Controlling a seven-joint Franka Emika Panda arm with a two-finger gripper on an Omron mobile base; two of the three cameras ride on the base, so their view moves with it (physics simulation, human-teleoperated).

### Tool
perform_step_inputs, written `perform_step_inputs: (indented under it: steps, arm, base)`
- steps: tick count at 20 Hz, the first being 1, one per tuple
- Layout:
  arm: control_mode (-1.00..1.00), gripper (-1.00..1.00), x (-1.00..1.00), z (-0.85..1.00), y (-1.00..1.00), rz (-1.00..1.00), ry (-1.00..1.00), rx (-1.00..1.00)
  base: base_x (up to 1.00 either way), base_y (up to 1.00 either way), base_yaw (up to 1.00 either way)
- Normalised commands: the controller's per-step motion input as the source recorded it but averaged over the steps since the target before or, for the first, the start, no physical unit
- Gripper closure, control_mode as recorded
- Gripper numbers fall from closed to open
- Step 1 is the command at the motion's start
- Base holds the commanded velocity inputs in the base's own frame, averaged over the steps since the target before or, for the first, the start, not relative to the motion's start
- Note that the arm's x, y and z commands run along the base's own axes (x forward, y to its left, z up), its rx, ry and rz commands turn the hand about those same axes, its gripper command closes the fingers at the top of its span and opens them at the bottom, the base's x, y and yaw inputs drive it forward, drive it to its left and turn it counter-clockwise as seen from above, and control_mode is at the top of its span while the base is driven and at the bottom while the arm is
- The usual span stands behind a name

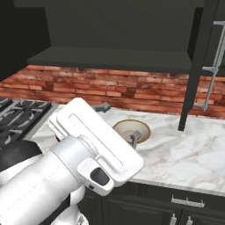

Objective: Open the cabinet. Pick the bowls from the counter and place them in the cabinet. Then close the cabinet.

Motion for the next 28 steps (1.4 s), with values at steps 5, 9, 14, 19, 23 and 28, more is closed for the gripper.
perform_step_inputs:
  steps: [5,9,14,19,23,28]
  arm:
    - [-1.0,-1.0,-0.14,0.25,0.66,0.27,0.41,-0.02]
    - [-1.0,-1.0,0.05,0.06,0.64,0.04,0.44,-0.1]
    - [-1.0,-1.0,0.19,0.0,0.72,-0.01,0.47,-0.25]
    - [-1.0,-1.0,0.35,-0.04,0.21,0.0,0.3,-0.01]
    - [-1.0,-1.0,0.24,-0.12,0.0,-0.01,0.22,0.03]
    - [-1.0,-1.0,0.06,-0.37,0.0,-0.04,0.29,0.09]
  base:
    - [0.0,0.0,0.0]
    - [0.0,0.0,0.0]
    - [0.0,0.0,0.0]
    - [0.0,0.0,0.0]
    - [0.0,0.0,0.0]
    - [0.0,0.0,0.0]
